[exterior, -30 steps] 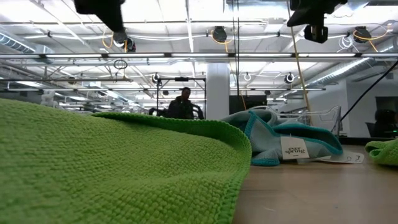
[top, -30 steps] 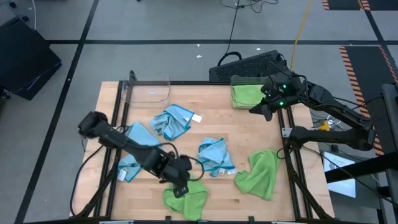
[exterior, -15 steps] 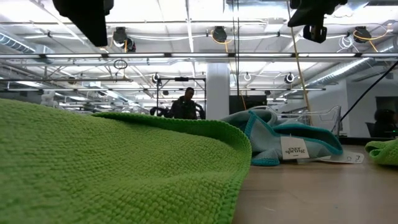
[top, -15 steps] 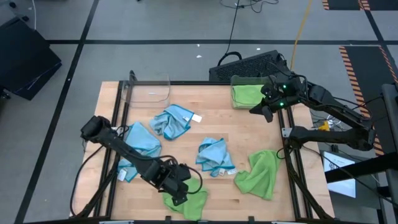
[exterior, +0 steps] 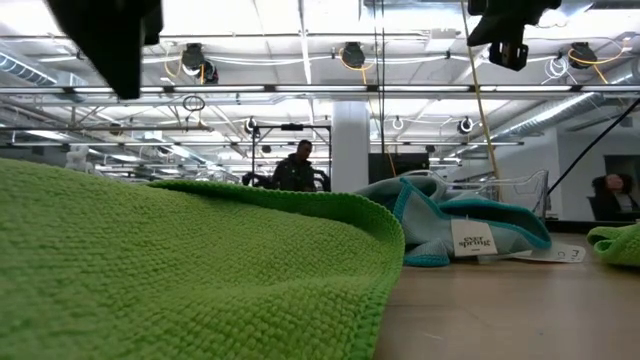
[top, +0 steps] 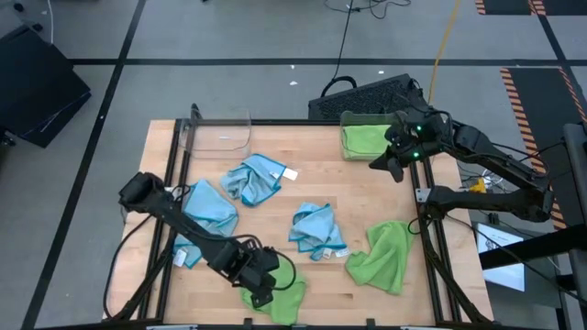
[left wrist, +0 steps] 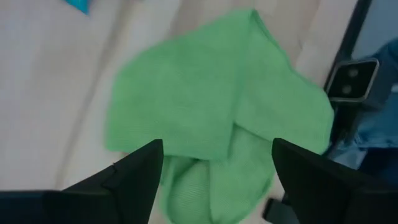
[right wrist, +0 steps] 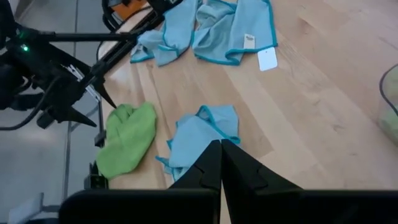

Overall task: Sort microfiber towel by color & place in baskets
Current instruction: Fold the left green towel

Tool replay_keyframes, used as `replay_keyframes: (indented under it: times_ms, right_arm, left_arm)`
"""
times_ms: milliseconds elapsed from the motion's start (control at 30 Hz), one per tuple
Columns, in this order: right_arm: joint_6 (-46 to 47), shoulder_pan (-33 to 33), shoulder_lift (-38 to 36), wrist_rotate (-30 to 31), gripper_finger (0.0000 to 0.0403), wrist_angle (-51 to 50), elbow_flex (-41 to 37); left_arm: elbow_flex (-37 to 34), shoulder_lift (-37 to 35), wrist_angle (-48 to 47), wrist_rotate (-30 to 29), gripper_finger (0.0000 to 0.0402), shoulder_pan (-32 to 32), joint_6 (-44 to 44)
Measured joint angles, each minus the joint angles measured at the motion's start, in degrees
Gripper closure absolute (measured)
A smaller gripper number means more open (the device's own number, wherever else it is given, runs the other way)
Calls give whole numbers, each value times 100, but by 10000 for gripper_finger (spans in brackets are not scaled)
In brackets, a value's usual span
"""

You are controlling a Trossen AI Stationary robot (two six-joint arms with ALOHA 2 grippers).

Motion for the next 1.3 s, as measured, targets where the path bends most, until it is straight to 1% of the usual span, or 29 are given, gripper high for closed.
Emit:
replay_keyframes:
  times_ms: [233,367,533,633,733,833,1067,1133,1233,1300]
  right_arm:
    - [-165,-1,-34,4,403,-173,0]
    - [-178,1,-35,7,403,-165,0]
    - [-184,0,-37,9,403,-165,0]
    - [-226,0,-37,11,403,-165,0]
    - [-242,0,-37,12,403,-164,0]
    - [-242,0,-37,13,403,-163,0]
    - [-283,0,-37,15,403,-122,0]
    - [-283,-1,-36,15,403,-122,0]
    - [-281,-1,-37,17,403,-127,0]
    - [-248,1,-35,16,403,-153,0]
  left_arm:
    - [-553,0,743,60,91,-189,-574]
    - [-778,0,938,64,92,-253,-712]
    - [-1009,0,989,161,115,-258,-859]
    - [-1150,0,1246,90,135,-256,-876]
    - [-1284,0,1696,71,153,-238,-774]
    - [-1319,0,1781,42,163,-238,-634]
    - [-1319,21,1765,-113,153,-251,-131]
    - [-1319,109,1994,-35,152,-236,143]
    - [-1246,307,2389,238,152,-244,438]
    - [-1135,420,2315,320,158,-244,451]
